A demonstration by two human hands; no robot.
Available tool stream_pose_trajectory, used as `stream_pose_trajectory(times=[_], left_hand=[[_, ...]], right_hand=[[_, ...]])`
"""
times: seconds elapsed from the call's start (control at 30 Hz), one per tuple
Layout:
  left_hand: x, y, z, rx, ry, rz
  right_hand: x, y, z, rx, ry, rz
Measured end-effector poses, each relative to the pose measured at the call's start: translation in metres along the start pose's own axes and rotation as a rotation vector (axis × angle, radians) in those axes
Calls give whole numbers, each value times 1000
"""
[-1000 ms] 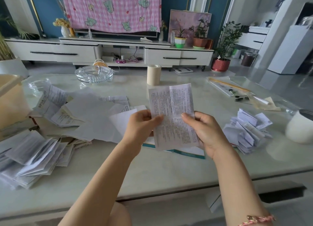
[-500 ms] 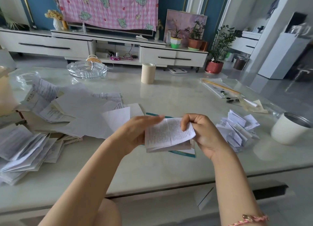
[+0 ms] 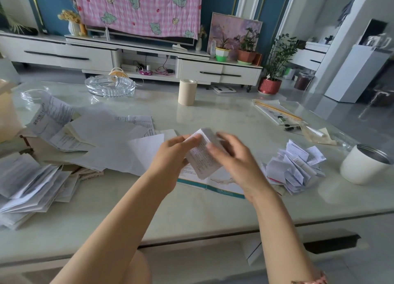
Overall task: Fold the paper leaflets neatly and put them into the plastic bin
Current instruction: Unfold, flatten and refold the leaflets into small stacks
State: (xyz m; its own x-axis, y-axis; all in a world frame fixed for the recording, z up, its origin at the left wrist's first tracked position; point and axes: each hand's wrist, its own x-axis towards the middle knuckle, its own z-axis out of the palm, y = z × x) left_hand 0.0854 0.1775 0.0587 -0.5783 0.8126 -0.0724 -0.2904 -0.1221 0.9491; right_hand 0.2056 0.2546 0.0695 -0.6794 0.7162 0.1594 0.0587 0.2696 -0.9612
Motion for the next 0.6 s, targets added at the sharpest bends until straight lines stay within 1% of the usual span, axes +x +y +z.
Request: stream_pose_trajectory(times=[0.03, 0.1, 0.2, 0.27, 0.3, 0.33, 0.4, 0.43, 0.5, 0.6], left_hand=[[-1, 0, 1, -9, -24, 18], [-1, -2, 3, 7, -28, 50], [-3, -5, 2, 38, 18, 108], [-3, -4, 2, 42, 100, 138], [-2, -3, 2, 90, 145, 152], [-1, -3, 3, 202, 182, 197], [1, -5, 4, 500, 230, 298], [1, -7, 4, 612, 251, 321], [2, -9, 4, 703, 311, 354], [0, -11, 8, 688, 382, 412]], right_hand=[[-1, 1, 7, -28, -81, 32], [-4, 3, 17, -60, -189, 79], [-5, 0, 20, 76, -267, 196], [-7, -3, 18, 101, -304, 239], [-8, -3, 16, 86, -334, 249], [-8, -4, 16, 67, -373, 250], [-10, -4, 17, 38, -436, 243], [-11, -3, 17, 36, -443, 240], [-11, -4, 19, 46, -385, 241], [-11, -2, 23, 86, -155, 282]])
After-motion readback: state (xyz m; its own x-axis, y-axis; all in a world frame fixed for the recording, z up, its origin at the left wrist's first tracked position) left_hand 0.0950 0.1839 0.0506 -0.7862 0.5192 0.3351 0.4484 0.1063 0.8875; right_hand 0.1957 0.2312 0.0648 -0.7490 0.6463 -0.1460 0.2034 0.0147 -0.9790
